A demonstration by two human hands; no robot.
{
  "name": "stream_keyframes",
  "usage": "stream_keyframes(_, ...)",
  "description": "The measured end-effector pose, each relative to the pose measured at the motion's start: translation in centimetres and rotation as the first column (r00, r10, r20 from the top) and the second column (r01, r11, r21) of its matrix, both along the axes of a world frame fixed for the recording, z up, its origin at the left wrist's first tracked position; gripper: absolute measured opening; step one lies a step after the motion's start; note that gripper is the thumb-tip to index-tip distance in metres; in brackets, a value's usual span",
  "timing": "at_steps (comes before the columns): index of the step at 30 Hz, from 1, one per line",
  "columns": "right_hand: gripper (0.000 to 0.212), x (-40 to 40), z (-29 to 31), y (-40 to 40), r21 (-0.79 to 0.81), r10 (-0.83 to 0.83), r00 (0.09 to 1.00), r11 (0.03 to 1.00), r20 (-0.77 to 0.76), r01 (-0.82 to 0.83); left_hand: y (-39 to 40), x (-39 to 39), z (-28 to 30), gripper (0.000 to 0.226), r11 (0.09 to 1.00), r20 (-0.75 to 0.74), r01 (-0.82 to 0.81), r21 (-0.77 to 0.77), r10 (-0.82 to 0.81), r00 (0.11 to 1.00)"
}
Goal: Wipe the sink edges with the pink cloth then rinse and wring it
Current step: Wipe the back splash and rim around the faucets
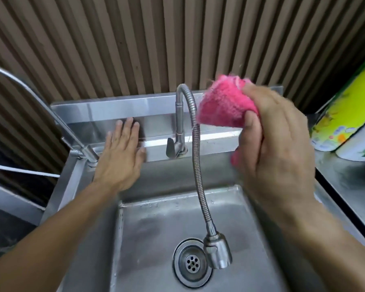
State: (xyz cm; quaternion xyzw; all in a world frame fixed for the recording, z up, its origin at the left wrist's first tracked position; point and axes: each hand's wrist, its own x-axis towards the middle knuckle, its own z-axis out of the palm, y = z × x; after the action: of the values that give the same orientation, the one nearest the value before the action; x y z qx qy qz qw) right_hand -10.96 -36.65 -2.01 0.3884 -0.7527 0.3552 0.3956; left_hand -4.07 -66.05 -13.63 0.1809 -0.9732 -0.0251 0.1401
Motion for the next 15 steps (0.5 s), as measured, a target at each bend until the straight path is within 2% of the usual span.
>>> stream_keyframes(4, 0.035, -7.0, -1.4, -1.7, -0.157, -0.132, 0.986, 0.976, 0.105, 0.148, 0.8, -3.5, 0.3, 0.069, 1.0, -0.107, -0.009, -0.023, 0.007, 0.994)
stream_keyframes(6, 0.037, -9.5, -3.1, -5.2, -0.131, -0.138, 0.986, 0.98, 0.094, 0.15, 1.0, -4.2, -0.6, 0.072, 0.999, -0.134, -0.033, -0.025, 0.03, 0.991)
stream_keyframes(9, 0.055, -10.7, -7.7, -10.7, 0.194, 0.064, 0.994, 0.978, 0.091, -0.08, 0.7, -4.7, -2.0, 0.077, 0.998, -0.154, -0.048, -0.04, 0.041, 0.987)
stream_keyframes(11, 0.067, -12.3, -10.1, -11.8, 0.312, 0.148, 0.986, 0.936, 0.073, -0.164, 0.3, -5.0, -2.6, 0.081, 0.997, -0.163, -0.039, -0.06, 0.029, 0.986)
stream_keyframes(13, 0.067, -14.3, -11.1, -11.6, 0.443, 0.122, 0.991, 0.892, -0.053, -0.086, 0.0, -5.2, -2.7, 0.085, 0.994, -0.194, -0.032, -0.104, 0.011, 0.981)
stream_keyframes(15, 0.064, -15.4, -11.8, -10.8, 0.497, 0.074, 0.988, 0.868, -0.132, 0.001, -0.4, -5.4, -2.4, 0.089, 0.988, -0.217, -0.006, -0.156, -0.028, 0.976)
